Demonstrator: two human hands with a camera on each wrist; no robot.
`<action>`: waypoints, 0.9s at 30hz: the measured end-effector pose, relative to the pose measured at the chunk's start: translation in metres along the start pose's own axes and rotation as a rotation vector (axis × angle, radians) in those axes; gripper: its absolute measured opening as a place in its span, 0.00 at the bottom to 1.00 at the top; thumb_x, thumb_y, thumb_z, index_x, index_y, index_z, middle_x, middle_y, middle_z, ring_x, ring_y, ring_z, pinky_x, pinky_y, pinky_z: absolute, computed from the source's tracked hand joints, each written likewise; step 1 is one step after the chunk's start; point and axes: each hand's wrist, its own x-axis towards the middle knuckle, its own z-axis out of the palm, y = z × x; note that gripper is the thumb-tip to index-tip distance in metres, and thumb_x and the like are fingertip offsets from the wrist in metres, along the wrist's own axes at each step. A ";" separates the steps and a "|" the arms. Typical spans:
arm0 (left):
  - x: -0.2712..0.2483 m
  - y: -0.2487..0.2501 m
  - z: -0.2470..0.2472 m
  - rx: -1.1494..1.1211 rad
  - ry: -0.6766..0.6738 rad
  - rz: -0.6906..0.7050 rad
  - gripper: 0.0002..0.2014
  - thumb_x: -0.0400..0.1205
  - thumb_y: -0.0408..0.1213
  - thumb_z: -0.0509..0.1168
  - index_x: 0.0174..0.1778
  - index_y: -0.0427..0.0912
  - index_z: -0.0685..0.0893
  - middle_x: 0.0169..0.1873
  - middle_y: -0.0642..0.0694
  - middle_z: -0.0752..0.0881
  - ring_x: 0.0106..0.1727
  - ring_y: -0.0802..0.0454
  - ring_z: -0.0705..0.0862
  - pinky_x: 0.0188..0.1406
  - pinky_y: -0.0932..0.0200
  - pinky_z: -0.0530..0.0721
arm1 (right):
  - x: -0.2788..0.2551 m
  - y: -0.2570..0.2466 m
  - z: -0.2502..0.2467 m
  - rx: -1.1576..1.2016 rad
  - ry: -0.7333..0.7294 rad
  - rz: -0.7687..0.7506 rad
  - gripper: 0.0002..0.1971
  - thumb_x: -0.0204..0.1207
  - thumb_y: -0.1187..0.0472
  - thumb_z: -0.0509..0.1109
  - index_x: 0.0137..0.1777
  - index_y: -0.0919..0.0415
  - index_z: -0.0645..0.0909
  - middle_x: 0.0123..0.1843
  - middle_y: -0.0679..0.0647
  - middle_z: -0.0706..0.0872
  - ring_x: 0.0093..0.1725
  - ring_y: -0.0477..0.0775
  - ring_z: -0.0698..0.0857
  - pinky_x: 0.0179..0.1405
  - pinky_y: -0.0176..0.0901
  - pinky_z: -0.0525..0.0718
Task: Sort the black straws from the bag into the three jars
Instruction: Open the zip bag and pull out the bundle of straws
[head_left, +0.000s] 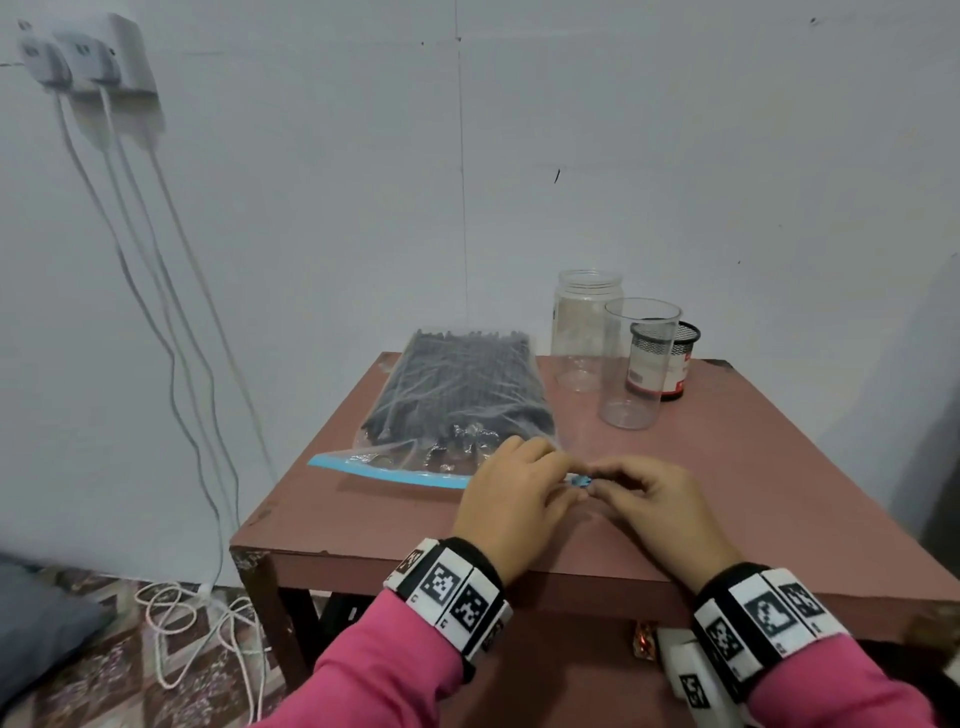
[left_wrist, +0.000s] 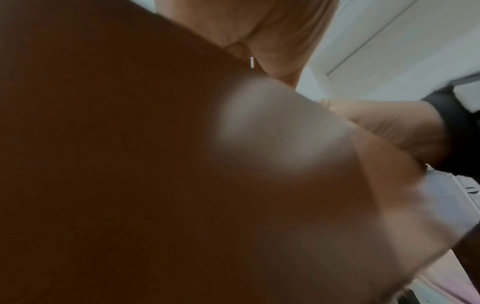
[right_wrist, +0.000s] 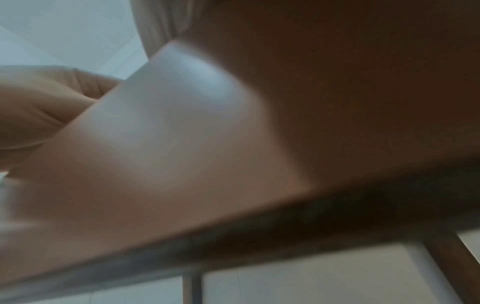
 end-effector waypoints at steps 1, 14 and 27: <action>0.000 -0.001 0.003 0.000 0.036 0.013 0.13 0.76 0.48 0.62 0.46 0.47 0.89 0.38 0.51 0.84 0.41 0.48 0.80 0.35 0.49 0.83 | 0.001 0.001 0.000 0.022 -0.002 0.015 0.19 0.70 0.71 0.77 0.37 0.41 0.87 0.39 0.36 0.91 0.40 0.34 0.87 0.44 0.23 0.79; 0.000 -0.010 0.005 0.182 0.194 0.120 0.05 0.73 0.39 0.68 0.32 0.45 0.86 0.32 0.52 0.82 0.35 0.48 0.76 0.28 0.51 0.79 | 0.004 0.006 0.003 -0.118 0.020 0.035 0.15 0.73 0.67 0.75 0.36 0.43 0.84 0.39 0.33 0.87 0.39 0.36 0.83 0.40 0.24 0.75; -0.054 -0.086 -0.080 0.358 0.200 0.008 0.08 0.76 0.41 0.67 0.36 0.45 0.89 0.35 0.53 0.86 0.36 0.46 0.78 0.32 0.51 0.79 | 0.004 0.009 0.000 -0.007 0.122 0.179 0.09 0.77 0.68 0.71 0.42 0.53 0.86 0.36 0.47 0.86 0.33 0.33 0.80 0.36 0.22 0.74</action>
